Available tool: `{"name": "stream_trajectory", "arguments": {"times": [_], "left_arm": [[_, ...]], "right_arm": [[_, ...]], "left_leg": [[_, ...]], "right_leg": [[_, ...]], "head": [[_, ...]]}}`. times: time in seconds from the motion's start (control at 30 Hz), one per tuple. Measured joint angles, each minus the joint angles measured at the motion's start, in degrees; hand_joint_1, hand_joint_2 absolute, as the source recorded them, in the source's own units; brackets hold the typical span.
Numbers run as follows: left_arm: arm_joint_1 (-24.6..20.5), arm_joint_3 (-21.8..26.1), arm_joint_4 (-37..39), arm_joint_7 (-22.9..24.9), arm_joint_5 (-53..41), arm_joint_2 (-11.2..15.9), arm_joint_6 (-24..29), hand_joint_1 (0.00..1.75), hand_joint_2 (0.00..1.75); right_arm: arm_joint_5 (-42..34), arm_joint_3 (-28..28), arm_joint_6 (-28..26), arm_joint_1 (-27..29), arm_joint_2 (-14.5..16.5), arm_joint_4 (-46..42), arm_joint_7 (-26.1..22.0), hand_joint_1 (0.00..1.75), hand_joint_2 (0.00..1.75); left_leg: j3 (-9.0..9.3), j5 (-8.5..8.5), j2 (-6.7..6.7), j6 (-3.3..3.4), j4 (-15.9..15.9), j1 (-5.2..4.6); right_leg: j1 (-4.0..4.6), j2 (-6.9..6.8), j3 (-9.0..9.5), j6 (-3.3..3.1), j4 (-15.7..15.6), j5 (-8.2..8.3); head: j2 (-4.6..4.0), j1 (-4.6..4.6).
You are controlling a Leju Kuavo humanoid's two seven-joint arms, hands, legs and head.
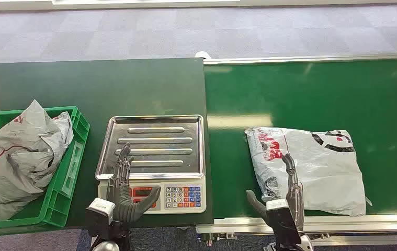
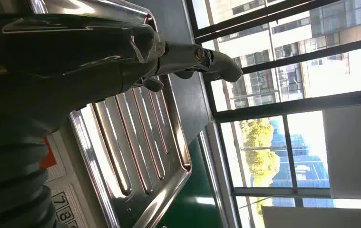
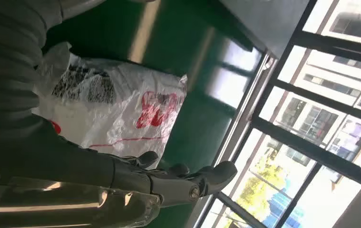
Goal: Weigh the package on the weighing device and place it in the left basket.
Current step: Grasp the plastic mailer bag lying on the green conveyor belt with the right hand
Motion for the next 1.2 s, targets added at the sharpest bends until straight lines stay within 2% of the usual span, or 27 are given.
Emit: {"name": "stream_trajectory", "arguments": {"times": [0.07,0.23,0.4,0.63,0.8,0.83,0.93,1.0,1.2], "left_arm": [[0.0,0.2,-0.3,0.0,-0.1,0.0,0.0,0.0,1.75],[0.0,1.1,-1.4,0.3,-0.6,-0.3,0.1,0.0,1.75],[0.0,1.6,-1.9,1.1,-0.9,-0.7,-0.3,0.0,1.75],[-0.3,2.1,-2.3,2.6,-1.2,-1.0,-1.1,0.0,1.75],[-0.9,2.3,-2.4,3.8,-1.5,-1.1,-1.7,0.0,1.75],[-0.9,2.3,-2.4,3.9,-1.6,-1.1,-1.7,0.0,1.75],[-1.1,2.3,-2.4,4.0,-1.6,-1.1,-1.6,0.0,1.75],[-1.1,2.2,-2.4,4.1,-1.5,-1.1,-1.5,0.0,1.75],[-1.3,2.2,-2.4,4.1,-1.4,-1.1,-0.7,0.0,1.75]], "right_arm": [[-1.0,-1.8,0.4,-1.0,-0.6,0.8,0.7,0.0,1.75],[-4.5,-10.5,3.4,-6.0,-3.2,6.1,4.5,0.0,1.75],[-6.1,-15.5,6.0,-9.1,-4.2,11.0,7.4,0.0,1.75],[-6.0,-18.6,11.9,-13.1,-5.0,20.7,14.4,0.0,1.75],[-4.2,-19.0,15.0,-16.7,-5.5,30.0,16.3,0.0,1.75],[-3.7,-19.0,15.4,-17.3,-5.6,31.6,16.4,0.36,1.75],[-2.4,-19.0,16.4,-19.2,-5.7,35.7,16.1,1.64,1.75],[-2.0,-19.0,16.5,-20.3,-5.8,37.5,15.5,1.74,1.75],[-1.4,-19.2,14.3,-21.9,-5.8,39.5,12.4,1.75,1.75]], "left_leg": [[0.0,0.0,-0.01,0.01,0.0,-0.01],[0.02,0.02,-0.02,0.04,0.0,-0.04],[0.02,0.02,-0.04,0.04,0.0,-0.02],[0.02,0.03,-0.02,0.04,0.0,-0.02],[0.05,0.04,-0.02,0.05,0.0,-0.03],[0.06,0.04,-0.02,0.05,0.0,-0.03],[0.11,0.03,0.02,0.05,0.0,-0.02],[0.17,0.03,0.09,0.05,0.0,-0.02],[0.3,0.04,0.22,0.06,0.0,-0.03]], "right_leg": [[-0.01,0.0,0.01,0.01,0.0,0.01],[-0.07,0.0,0.04,0.06,0.0,0.06],[-0.04,-0.01,0.02,0.07,0.0,0.07],[-0.03,0.0,0.03,0.06,0.0,0.07],[-0.04,0.0,0.06,0.07,0.0,0.08],[-0.04,0.0,0.06,0.07,0.0,0.08],[-0.03,0.02,0.08,0.07,0.0,0.08],[-0.03,0.07,0.13,0.07,0.0,0.07],[-0.04,0.19,0.25,0.09,0.0,0.17]], "head": [[0.0,0.02],[0.0,0.02],[0.0,0.01],[0.0,0.01],[0.0,0.01],[0.0,0.01],[0.0,0.01],[0.0,0.01],[0.0,0.02]]}}
